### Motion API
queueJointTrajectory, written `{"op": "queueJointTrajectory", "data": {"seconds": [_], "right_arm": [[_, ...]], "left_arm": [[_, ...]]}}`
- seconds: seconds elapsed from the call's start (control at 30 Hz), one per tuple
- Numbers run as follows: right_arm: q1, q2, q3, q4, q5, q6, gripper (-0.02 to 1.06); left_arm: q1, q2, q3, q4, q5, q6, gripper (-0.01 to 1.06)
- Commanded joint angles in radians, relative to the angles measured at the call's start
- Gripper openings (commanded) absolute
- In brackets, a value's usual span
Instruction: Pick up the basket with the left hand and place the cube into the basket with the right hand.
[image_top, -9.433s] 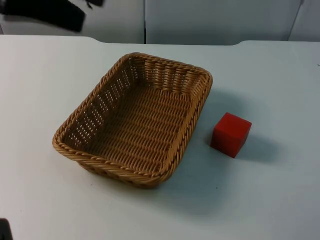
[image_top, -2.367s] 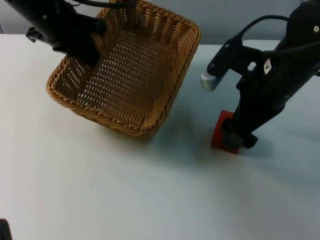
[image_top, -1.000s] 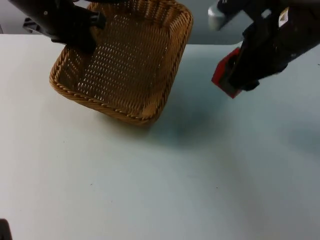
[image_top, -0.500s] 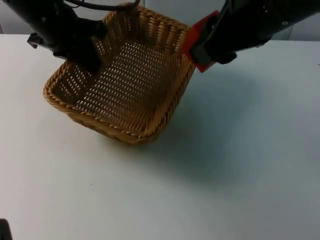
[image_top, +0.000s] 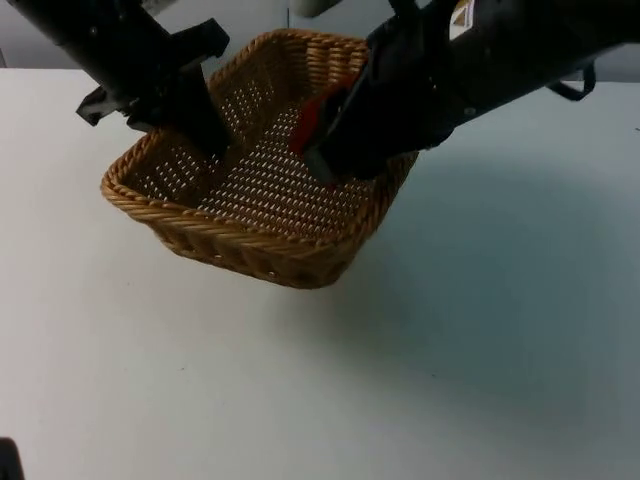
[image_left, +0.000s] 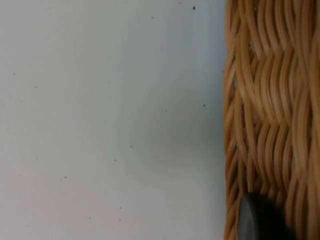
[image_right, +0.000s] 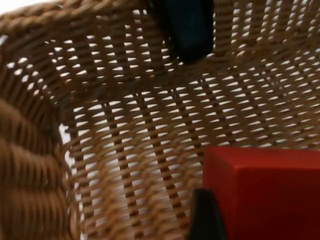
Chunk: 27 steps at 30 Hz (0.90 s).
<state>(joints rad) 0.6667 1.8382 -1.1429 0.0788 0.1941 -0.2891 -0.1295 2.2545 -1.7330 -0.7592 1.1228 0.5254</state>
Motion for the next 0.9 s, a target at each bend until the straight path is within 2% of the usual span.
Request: {"op": "queueJointTrajectory", "data": {"seconds": [0.0,0.07,0.1,0.17,0.2,0.33,0.37,0.47,0.6,0.8,0.87], "right_arm": [[0.003,0.057,-0.056,0.006,-0.016,0.03,0.0],[0.003,0.077,-0.077,0.006,0.004,0.03,0.03],[0.003,0.096,-0.109,0.006,0.025,0.03,0.07],[0.003,0.124,-0.159,0.006,0.083,0.03,0.21],[0.003,0.124,-0.159,0.006,0.083,0.03,0.21],[0.003,0.138,-0.216,-0.002,0.112,0.027,0.62],[0.003,0.138,-0.216,-0.002,0.112,0.027,0.62],[0.003,0.138,-0.276,-0.01,0.166,0.016,0.89],[0.003,0.138,-0.318,-0.04,0.219,0.016,0.97],[-0.01,0.119,-0.364,-0.135,0.287,0.025,0.97],[-0.027,0.109,-0.363,-0.14,0.289,0.027,0.97]], "left_arm": [[-0.002,-0.021,-0.01,-0.053,0.045,-0.003,0.0],[-0.002,-0.021,-0.01,-0.053,0.045,-0.003,0.0],[-0.002,-0.021,-0.01,-0.053,0.045,-0.003,0.0],[-0.002,-0.021,-0.01,-0.053,0.045,-0.003,0.0],[-0.002,-0.021,-0.01,-0.053,0.045,-0.003,0.0],[-0.002,-0.021,-0.01,-0.056,0.043,-0.006,0.0],[-0.002,-0.021,-0.01,-0.056,0.043,-0.006,0.0],[-0.002,-0.021,-0.01,-0.058,0.036,-0.006,0.0],[-0.002,-0.021,-0.01,-0.058,0.024,-0.006,0.0],[-0.002,-0.021,-0.01,-0.063,0.024,-0.006,0.0],[-0.002,-0.021,-0.01,-0.066,0.024,-0.006,0.0]]}}
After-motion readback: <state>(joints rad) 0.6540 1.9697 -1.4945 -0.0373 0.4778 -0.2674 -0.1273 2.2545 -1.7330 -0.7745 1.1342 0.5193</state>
